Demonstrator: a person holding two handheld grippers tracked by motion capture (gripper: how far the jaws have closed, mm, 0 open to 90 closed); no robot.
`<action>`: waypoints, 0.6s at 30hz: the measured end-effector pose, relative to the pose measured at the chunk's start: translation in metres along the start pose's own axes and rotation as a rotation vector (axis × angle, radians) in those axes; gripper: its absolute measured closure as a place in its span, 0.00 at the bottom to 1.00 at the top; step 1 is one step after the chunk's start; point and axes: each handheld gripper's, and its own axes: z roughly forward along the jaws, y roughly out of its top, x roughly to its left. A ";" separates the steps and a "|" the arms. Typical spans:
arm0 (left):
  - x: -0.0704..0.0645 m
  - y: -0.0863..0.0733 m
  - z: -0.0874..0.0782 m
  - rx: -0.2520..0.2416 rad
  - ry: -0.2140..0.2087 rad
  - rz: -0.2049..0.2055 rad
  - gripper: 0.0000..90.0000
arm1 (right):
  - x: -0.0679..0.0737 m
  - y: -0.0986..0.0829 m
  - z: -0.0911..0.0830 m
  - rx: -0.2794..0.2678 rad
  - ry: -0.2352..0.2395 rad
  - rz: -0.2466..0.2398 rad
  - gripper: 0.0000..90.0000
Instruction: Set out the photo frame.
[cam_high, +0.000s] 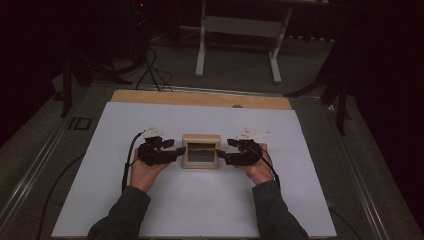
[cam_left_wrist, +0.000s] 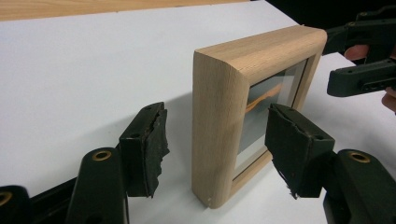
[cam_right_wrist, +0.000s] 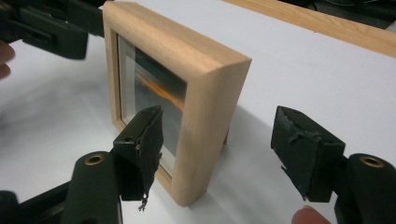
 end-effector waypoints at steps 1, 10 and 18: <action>0.000 0.000 0.000 0.000 0.000 0.000 0.43 | 0.000 0.000 0.000 0.000 0.000 0.000 0.37; 0.000 -0.008 -0.016 0.022 0.040 0.035 0.43 | 0.001 -0.006 -0.014 0.018 -0.015 -0.022 0.37; 0.003 -0.021 -0.025 0.044 0.087 0.046 0.43 | -0.001 -0.019 -0.023 0.027 -0.024 -0.019 0.36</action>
